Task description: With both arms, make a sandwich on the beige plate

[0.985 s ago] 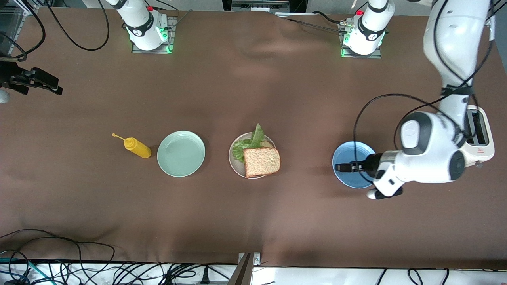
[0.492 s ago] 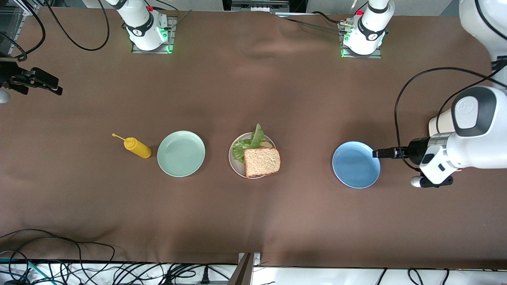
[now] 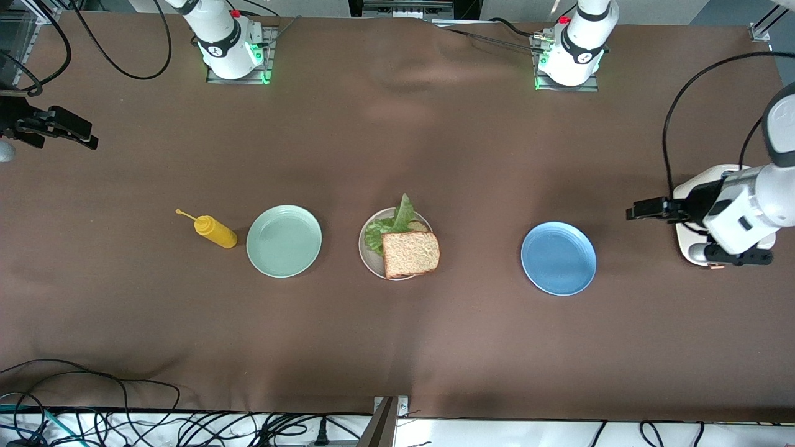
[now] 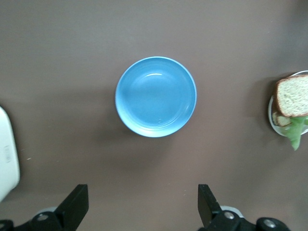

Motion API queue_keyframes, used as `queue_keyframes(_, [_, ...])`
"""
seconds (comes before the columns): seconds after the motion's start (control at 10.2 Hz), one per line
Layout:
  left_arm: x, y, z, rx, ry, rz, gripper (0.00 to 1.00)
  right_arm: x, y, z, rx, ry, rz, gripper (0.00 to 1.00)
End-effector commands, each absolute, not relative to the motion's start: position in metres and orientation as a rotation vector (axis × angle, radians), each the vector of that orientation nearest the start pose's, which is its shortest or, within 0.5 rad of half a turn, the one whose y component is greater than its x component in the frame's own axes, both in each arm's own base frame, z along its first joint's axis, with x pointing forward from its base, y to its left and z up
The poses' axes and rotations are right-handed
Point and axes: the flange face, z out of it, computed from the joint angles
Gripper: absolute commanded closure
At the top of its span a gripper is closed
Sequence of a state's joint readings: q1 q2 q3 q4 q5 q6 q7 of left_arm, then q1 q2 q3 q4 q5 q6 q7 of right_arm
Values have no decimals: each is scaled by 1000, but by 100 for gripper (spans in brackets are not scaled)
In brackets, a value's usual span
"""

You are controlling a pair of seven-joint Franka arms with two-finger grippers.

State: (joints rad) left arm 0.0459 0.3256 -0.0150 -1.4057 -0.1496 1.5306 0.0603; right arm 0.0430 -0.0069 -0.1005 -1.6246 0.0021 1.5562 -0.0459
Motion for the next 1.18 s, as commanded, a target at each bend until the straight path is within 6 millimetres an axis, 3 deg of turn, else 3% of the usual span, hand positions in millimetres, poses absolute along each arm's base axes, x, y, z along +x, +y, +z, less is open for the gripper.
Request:
queue_keyframes(0.0, [613,0,536,-3203,102,280,0,549,-28,607,-3118,17,99,0])
queue_keyframes(0.49, [584,8,568,-3165,96,214,0,551,-28,606,-3119,19,87,0])
queue_keyframes(1.08, [575,19,566,-3168,58,260,0,551,-29,607,-3119,19,80,0])
